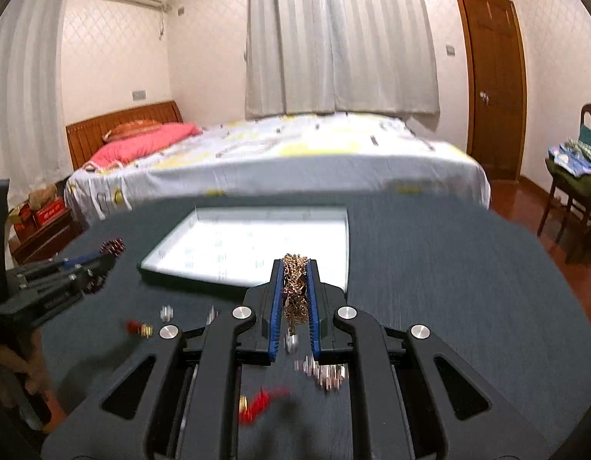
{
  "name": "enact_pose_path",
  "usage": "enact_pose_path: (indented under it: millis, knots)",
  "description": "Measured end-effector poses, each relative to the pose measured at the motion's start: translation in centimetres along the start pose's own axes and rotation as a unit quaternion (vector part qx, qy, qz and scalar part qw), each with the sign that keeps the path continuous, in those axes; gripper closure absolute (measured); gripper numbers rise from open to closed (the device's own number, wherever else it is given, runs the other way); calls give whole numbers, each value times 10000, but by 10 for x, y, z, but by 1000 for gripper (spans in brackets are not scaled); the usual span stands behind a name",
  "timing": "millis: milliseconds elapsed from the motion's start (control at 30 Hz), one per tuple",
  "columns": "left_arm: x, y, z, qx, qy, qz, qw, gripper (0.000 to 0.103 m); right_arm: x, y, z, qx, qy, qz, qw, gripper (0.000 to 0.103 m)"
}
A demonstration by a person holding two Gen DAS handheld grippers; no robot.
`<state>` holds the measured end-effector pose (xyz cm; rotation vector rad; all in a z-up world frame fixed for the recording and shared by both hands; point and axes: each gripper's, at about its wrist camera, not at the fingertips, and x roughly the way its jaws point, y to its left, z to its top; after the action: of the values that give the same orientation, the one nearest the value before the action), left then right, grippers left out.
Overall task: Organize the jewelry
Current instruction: 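Carry mala and gold chain into the box and open both tools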
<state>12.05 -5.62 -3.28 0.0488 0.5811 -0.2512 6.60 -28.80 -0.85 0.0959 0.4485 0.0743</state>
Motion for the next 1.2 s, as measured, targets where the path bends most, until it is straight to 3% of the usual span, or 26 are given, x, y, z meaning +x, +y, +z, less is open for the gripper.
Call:
enact_pose_path:
  millis: [267,433,800,1200]
  knots:
    - [39,-4,55,130,-394,-72,9991,86,48,1,61,-59,-469,115,9988,91]
    - [72,-3,71,150,-367,-105,9992,86,84,1,73,-105,-469,109,9988,91]
    - [164,-6,32,118,805,-175,9965,86,172,-15,23,81,801,21,9968,91]
    - [183,-18,19,131,1196,-388,9920,86,197,-20,-6,109,1399,-162,9900,91]
